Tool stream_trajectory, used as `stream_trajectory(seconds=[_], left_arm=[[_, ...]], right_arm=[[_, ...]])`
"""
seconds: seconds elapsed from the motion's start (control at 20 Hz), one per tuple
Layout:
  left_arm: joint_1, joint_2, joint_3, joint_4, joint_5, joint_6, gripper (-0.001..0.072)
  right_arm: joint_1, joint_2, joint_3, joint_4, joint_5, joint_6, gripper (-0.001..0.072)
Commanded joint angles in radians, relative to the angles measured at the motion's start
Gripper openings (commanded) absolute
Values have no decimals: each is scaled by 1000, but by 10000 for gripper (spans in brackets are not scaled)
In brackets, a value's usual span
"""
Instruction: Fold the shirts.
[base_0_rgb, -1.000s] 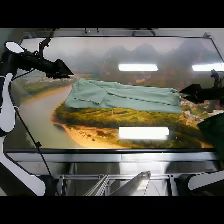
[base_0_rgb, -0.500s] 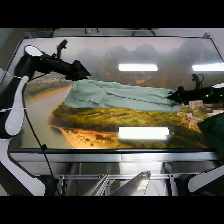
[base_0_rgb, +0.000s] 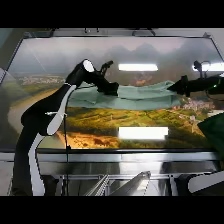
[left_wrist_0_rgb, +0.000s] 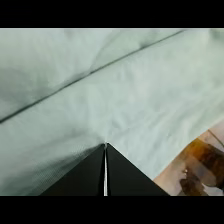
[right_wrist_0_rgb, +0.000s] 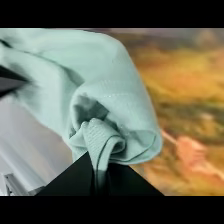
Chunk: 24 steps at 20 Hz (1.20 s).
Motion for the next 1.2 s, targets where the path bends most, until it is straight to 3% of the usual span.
stream_trajectory(seconds=[0.0, 0.3, 0.5, 0.6, 0.75, 0.9, 1.15], left_arm=[[-53, -32, -26, 18, 22, -37, 11], [-53, -28, 21, -234, 66, -36, 13], [15, 94, -17, -541, 11, 146, 9], [96, 196, -17, -546, -50, 159, 10], [239, 319, -17, -546, -175, 159, 10], [359, 391, -18, -546, -277, 159, 10], [463, 414, -18, -547, -311, 158, 10]], right_arm=[[8, 134, 8, 95, 70, 6, 17], [68, 264, 8, 108, 93, 58, 17], [123, 285, 8, 109, 80, 116, 17], [231, 285, 8, 121, -12, 126, 17], [482, 254, 21, 127, -322, 125, 17], [727, 91, 154, 126, -542, 125, 16], [984, -398, 620, 135, -572, 164, 20]])
